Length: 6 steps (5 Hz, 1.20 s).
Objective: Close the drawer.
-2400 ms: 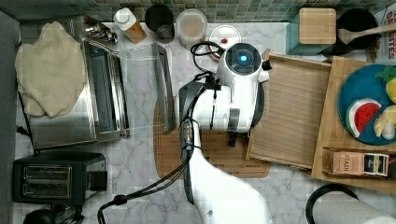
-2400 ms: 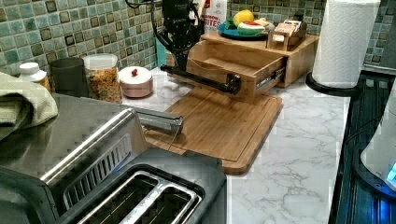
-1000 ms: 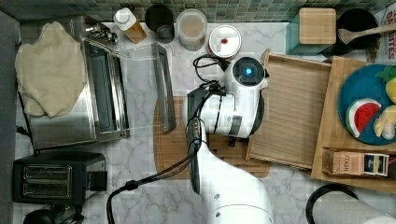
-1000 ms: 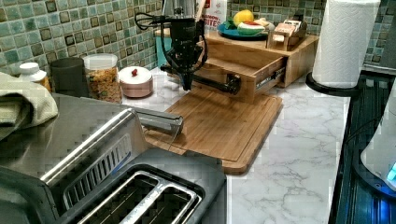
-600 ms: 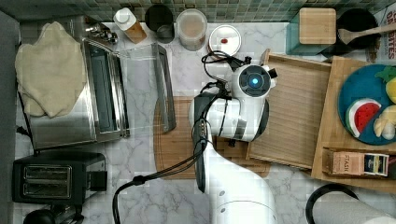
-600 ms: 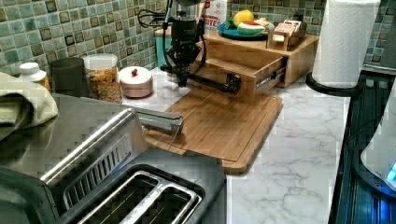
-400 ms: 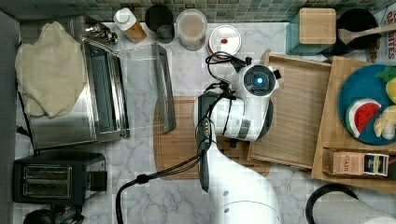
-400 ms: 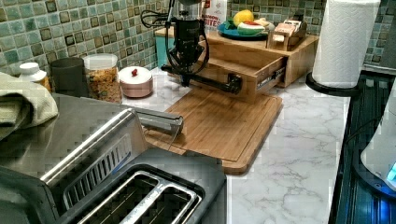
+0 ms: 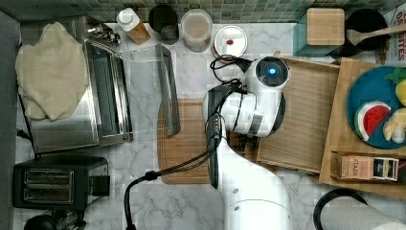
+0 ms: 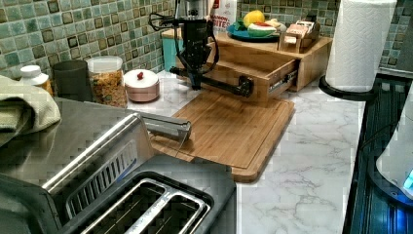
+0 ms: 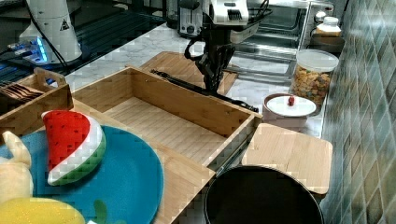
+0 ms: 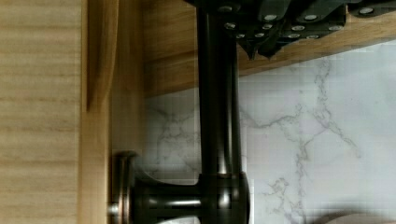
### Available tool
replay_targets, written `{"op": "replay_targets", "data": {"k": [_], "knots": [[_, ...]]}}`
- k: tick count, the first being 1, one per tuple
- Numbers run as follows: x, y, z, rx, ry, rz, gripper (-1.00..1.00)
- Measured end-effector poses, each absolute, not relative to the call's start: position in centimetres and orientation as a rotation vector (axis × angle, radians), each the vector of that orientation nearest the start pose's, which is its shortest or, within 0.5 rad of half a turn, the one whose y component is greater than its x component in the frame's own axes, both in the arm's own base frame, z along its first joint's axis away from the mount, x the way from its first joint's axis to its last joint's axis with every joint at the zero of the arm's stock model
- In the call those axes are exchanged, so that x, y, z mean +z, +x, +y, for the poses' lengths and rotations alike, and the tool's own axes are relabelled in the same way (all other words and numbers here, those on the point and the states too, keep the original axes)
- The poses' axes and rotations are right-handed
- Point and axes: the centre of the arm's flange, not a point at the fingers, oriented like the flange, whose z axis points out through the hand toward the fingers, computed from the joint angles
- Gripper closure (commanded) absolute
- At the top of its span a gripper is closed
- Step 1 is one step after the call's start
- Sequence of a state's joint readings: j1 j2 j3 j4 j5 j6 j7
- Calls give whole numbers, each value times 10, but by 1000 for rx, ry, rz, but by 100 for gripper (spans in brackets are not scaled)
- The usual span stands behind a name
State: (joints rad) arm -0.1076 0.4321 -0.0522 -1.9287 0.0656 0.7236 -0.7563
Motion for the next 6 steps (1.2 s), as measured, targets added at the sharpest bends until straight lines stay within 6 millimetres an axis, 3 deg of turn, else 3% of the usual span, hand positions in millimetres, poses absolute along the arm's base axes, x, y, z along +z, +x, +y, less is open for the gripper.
{"op": "replay_targets", "data": {"k": [1, 3, 6], "knots": [[259, 616, -104, 219, -3080, 248, 100], [258, 615, -150, 228, -3072, 119, 100], [263, 580, -269, 158, -3129, 312, 100]]}}
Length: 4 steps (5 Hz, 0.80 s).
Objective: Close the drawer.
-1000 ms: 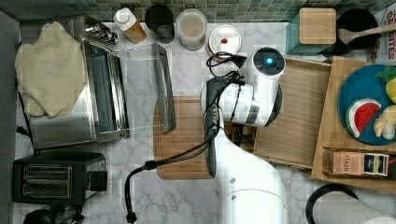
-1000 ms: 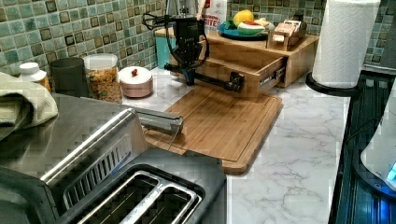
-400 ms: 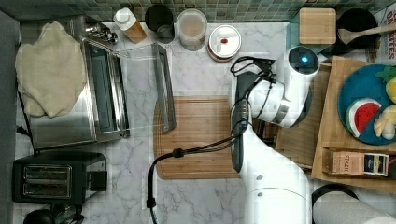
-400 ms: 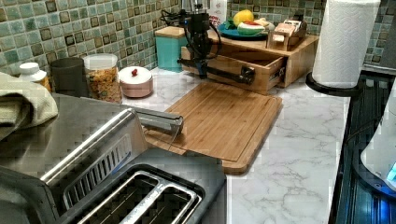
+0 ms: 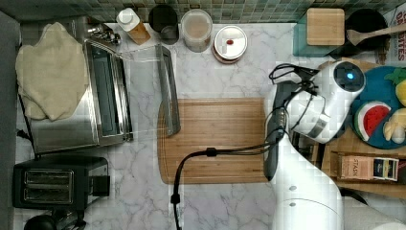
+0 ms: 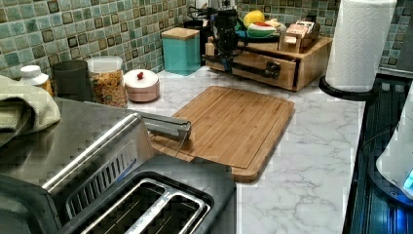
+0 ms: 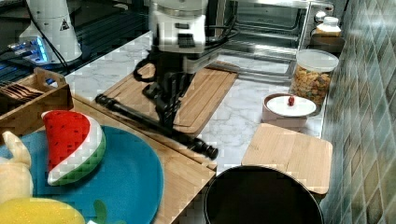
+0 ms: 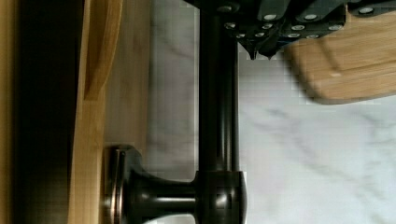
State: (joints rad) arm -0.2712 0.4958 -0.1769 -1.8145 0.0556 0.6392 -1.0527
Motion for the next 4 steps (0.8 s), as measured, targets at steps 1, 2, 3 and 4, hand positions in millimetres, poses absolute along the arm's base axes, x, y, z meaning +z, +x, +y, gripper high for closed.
{"op": "replay_targets", "data": {"k": [1, 2, 3, 4], "knots": [[264, 571, -292, 122, -3152, 343, 100], [264, 575, -285, 144, -3187, 283, 100], [263, 576, -281, 162, -3213, 238, 100], [264, 574, -281, 148, -3214, 245, 100]]}}
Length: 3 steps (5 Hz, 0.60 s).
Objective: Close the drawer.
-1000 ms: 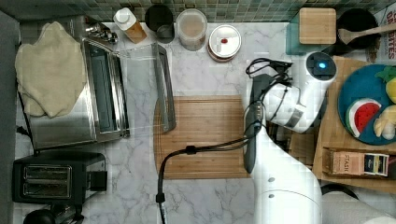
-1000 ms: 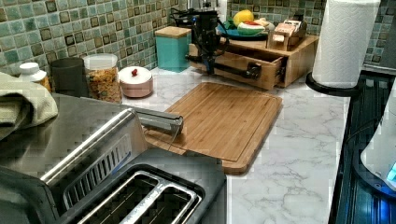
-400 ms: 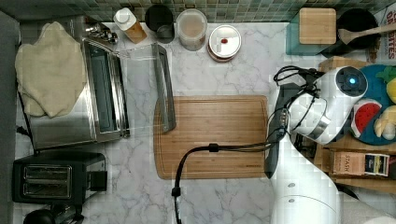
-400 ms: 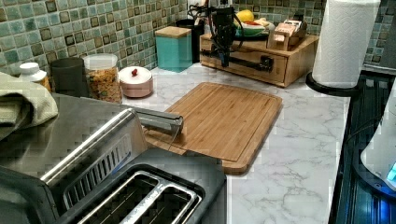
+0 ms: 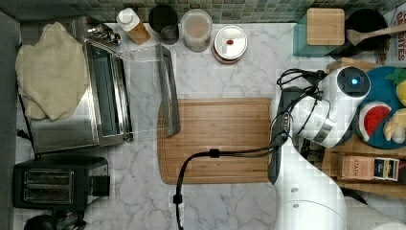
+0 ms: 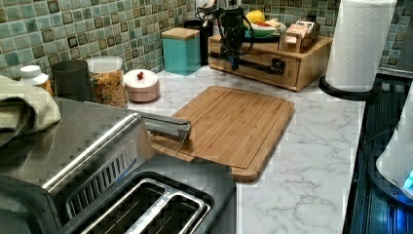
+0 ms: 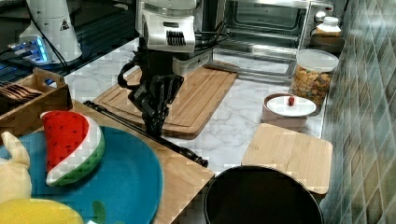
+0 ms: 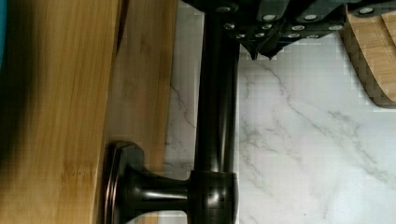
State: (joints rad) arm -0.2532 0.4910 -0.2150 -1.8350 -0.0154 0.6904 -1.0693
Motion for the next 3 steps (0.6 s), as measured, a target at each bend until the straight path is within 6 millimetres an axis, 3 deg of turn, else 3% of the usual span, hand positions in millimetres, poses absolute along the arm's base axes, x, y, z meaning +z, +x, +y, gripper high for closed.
{"op": "replay_targets", "data": {"k": [3], "knots": [[263, 575, -278, 155, -3228, 234, 100]]}}
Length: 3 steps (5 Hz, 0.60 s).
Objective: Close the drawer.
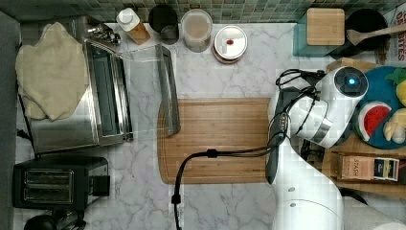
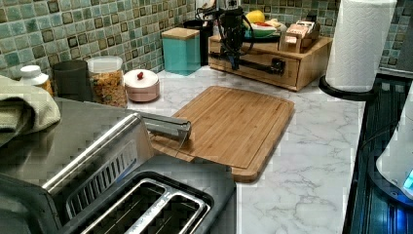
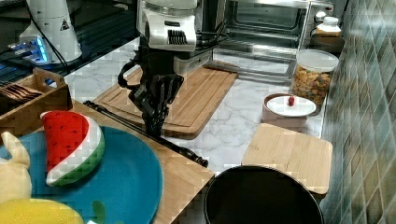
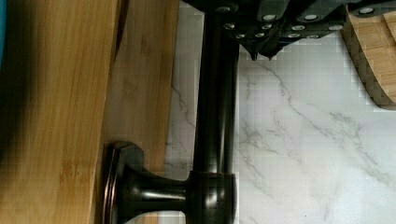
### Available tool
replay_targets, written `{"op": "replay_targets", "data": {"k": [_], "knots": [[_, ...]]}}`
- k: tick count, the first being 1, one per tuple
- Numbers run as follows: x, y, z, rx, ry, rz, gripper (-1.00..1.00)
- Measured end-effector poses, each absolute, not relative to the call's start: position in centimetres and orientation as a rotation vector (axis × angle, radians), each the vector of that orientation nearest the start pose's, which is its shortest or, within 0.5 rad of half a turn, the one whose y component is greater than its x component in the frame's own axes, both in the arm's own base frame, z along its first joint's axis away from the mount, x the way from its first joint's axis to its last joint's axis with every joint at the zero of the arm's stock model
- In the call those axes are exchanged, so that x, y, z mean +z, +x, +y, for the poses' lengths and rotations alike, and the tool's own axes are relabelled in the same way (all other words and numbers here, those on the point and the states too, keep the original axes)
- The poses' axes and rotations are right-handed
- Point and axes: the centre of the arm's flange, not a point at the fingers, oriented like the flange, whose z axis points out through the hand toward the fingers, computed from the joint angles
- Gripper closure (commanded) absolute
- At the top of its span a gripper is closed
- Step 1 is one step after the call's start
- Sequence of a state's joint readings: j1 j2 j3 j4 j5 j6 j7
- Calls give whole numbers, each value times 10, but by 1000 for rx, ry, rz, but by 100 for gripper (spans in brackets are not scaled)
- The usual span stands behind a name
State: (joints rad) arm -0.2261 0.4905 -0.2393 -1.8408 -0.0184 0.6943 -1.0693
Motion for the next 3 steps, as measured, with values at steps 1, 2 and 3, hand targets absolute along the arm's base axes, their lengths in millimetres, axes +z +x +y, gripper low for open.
{"op": "replay_targets", "data": {"k": [1, 2, 3], "knots": [[264, 575, -278, 156, -3230, 233, 100], [264, 575, -278, 155, -3230, 234, 100], [263, 575, -278, 149, -3232, 233, 100]]}}
